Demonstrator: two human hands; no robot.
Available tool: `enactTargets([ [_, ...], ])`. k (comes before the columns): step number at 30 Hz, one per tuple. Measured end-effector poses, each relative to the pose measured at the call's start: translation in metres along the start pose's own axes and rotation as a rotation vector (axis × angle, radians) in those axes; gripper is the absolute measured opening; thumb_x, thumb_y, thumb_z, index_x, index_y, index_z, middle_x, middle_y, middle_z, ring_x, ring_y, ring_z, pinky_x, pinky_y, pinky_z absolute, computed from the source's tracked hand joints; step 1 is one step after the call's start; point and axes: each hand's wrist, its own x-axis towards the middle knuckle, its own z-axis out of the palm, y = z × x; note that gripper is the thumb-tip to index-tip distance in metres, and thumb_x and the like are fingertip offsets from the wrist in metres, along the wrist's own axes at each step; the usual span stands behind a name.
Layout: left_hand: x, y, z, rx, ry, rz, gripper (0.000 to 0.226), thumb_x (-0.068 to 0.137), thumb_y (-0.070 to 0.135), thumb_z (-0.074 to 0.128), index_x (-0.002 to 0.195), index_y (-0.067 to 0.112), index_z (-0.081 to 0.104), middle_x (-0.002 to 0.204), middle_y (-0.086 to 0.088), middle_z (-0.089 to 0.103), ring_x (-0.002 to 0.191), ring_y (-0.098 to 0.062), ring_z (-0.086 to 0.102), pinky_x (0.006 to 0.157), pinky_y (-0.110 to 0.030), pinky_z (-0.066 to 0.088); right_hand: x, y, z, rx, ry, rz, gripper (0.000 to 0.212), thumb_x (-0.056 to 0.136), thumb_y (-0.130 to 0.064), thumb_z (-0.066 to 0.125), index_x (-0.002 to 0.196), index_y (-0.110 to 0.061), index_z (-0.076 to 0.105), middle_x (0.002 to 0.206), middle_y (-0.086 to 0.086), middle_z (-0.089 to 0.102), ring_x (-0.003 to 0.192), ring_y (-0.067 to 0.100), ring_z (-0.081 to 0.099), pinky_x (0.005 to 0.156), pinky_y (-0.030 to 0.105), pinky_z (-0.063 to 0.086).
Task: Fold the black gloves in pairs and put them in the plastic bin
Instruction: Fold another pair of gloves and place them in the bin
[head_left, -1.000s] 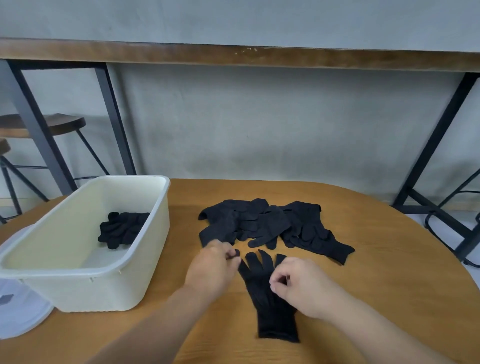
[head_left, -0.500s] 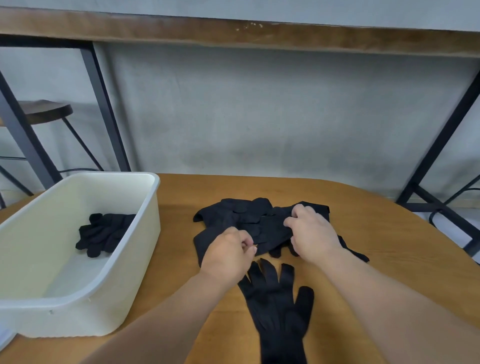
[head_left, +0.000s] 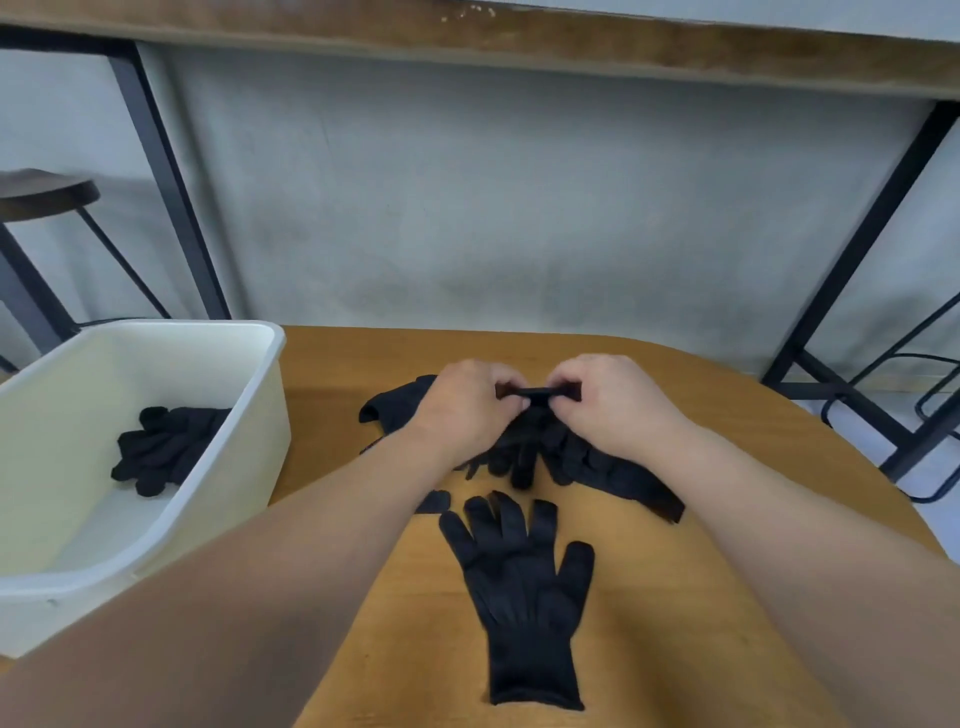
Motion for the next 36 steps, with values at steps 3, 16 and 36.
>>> enactTargets([
  [3, -0.008, 0.013, -0.024, -0.128, -0.02, -0.045, 0.009, 0.091, 0.028, 0.064, 0.093, 0.029, 0.073, 0.088, 0.011, 0.07, 0.083, -0.01, 0.066, 0.072, -0.023, 0.053, -0.006, -0.003, -0.028, 0.18, 0.015, 0.099, 0.014, 0.092, -0.022, 0.062, 0.094, -0.032, 0.071, 0.083, -0.014, 0.067, 0.073, 0.008, 0.06, 0.062, 0.024, 0.045],
  [16, -0.051, 0.068, -0.07, -0.305, -0.032, 0.049, 0.007, 0.083, 0.026, 0.075, 0.089, 0.022, 0.073, 0.089, 0.006, 0.07, 0.079, -0.006, 0.06, 0.07, -0.016, 0.046, -0.044, -0.048, -0.095, 0.275, -0.057, 0.014, 0.007, 0.083, -0.028, 0.076, 0.082, -0.025, 0.069, 0.077, -0.005, 0.07, 0.068, 0.017, 0.062, 0.064, 0.027, 0.048],
  [36, -0.123, -0.004, 0.009, 0.058, 0.013, 0.189, 0.019, 0.087, 0.01, 0.064, 0.092, 0.027, 0.071, 0.097, 0.019, 0.06, 0.083, 0.006, 0.056, 0.073, -0.005, 0.041, -0.13, -0.023, 0.005, 0.137, 0.052, -0.139, 0.014, 0.088, -0.018, 0.067, 0.094, -0.027, 0.076, 0.095, -0.014, 0.065, 0.087, 0.004, 0.06, 0.082, 0.022, 0.048],
])
